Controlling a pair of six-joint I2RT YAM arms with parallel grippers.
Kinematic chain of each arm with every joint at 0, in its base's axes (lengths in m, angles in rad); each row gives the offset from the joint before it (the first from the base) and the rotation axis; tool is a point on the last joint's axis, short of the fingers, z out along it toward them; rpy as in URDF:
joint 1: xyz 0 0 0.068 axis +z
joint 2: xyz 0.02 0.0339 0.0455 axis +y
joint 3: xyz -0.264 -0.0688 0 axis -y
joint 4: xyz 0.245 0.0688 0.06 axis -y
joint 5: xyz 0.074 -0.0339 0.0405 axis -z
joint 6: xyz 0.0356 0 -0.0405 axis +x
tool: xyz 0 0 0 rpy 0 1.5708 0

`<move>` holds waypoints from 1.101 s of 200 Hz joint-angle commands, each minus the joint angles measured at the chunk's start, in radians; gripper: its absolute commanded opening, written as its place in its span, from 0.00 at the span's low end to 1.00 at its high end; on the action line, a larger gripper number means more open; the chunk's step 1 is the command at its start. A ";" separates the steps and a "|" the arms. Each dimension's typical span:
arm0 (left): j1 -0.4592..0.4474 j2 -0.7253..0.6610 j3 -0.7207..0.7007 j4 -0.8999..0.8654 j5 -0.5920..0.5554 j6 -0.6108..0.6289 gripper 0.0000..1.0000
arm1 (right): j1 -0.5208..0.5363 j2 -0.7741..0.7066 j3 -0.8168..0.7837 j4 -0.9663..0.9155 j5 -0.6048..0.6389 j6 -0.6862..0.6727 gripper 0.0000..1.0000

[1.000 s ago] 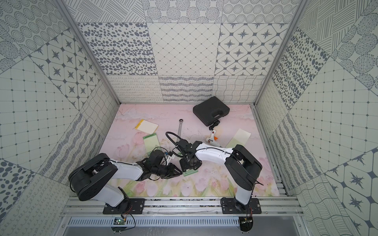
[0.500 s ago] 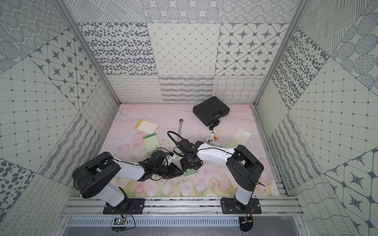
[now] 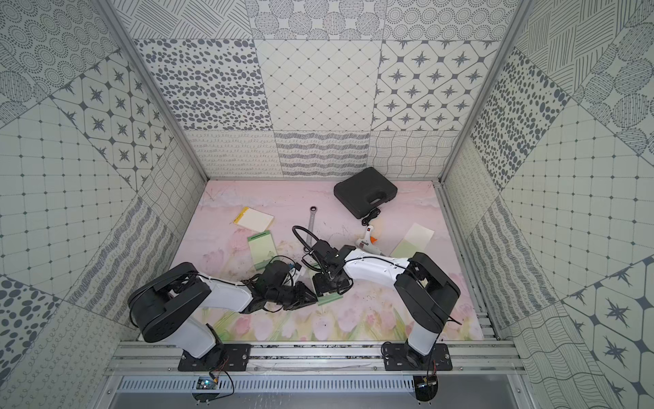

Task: Tear off pages from different memo pads
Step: Tear off the paper from the memo pad.

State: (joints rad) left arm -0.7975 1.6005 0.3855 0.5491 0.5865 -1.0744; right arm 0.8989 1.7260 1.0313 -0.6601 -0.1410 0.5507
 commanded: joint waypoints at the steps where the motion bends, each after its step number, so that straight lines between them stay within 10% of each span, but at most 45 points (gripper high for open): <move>1: -0.017 0.038 0.000 -0.039 -0.068 -0.040 0.21 | 0.002 0.102 -0.109 0.096 -0.084 0.013 0.71; 220: -0.018 0.105 0.069 -0.074 -0.146 -0.063 0.29 | -0.029 -0.318 -0.174 0.215 -0.028 -0.246 0.93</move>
State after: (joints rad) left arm -0.8139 1.6833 0.4374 0.6460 0.5720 -1.1496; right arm 0.8692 1.4765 0.8631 -0.4686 -0.2054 0.3855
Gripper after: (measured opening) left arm 0.290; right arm 0.922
